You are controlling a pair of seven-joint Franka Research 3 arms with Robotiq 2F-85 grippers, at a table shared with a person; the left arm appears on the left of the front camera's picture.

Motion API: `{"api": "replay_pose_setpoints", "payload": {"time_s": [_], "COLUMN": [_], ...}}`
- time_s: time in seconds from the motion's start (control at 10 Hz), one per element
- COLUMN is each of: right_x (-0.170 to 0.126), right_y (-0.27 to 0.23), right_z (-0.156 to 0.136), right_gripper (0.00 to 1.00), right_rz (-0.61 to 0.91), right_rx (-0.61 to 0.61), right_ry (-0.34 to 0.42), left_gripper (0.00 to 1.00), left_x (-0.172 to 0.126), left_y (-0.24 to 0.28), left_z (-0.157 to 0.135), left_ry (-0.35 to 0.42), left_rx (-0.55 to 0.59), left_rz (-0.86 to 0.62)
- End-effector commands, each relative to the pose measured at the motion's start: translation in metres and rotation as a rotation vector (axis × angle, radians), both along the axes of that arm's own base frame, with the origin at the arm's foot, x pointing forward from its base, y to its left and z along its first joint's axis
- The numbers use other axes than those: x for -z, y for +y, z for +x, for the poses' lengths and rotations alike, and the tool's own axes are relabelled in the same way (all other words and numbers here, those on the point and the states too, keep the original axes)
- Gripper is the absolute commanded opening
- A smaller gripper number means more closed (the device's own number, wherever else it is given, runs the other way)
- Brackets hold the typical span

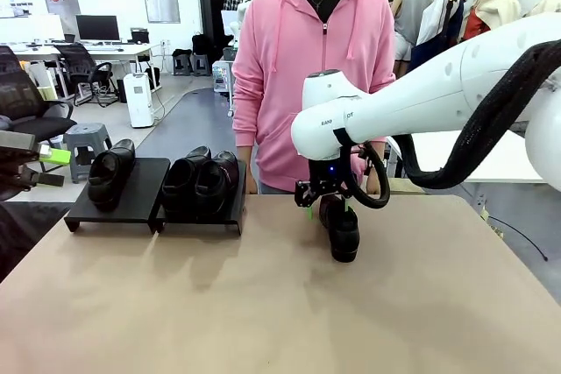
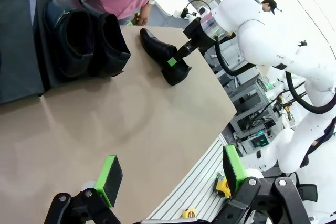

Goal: Organize the shoes by placing them on the stand.
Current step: Pick up one Shoe and place it in the middle of the table.

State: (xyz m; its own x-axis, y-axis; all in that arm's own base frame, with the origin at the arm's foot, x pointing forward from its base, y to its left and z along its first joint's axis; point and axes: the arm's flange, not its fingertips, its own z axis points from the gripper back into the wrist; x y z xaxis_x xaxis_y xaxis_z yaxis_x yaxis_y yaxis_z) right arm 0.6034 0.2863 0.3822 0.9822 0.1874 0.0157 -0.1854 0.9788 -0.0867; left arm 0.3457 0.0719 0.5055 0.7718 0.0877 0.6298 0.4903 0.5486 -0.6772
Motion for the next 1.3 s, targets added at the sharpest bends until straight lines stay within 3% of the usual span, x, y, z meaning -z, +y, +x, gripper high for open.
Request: {"api": "replay_pose_setpoints", "payload": {"time_s": [0.0, 0.3, 0.4, 0.5, 0.6, 1.2], "right_x": [0.0, 0.019, 0.024, 0.026, 0.026, 0.03], "right_y": [-0.005, -0.012, -0.014, -0.016, -0.017, -0.015], "right_z": [0.003, 0.009, 0.01, 0.01, 0.009, 0.01], "right_gripper": [1.0, 1.0, 0.88, 0.28, 0.0, 0.0], "right_rz": [0.029, 0.07, 0.069, 0.059, 0.078, 0.033], "right_rx": [0.019, 0.073, 0.102, 0.095, 0.089, 0.119], "right_ry": [0.034, 0.072, 0.053, 0.029, 0.031, 0.04], "left_gripper": [1.0, 1.0, 1.0, 1.0, 1.0, 1.0], "left_x": [0.0, 0.0, 0.0, 0.0, 0.0, 0.0], "left_y": [0.001, 0.001, 0.001, 0.001, 0.001, 0.001], "left_z": [0.001, 0.001, 0.001, 0.001, 0.001, 0.001], "left_ry": [-0.031, -0.031, -0.031, -0.031, -0.031, -0.031], "left_rx": [0.008, 0.008, 0.008, 0.008, 0.008, 0.008], "left_rz": [-0.016, -0.016, -0.016, -0.016, -0.016, -0.016]}}
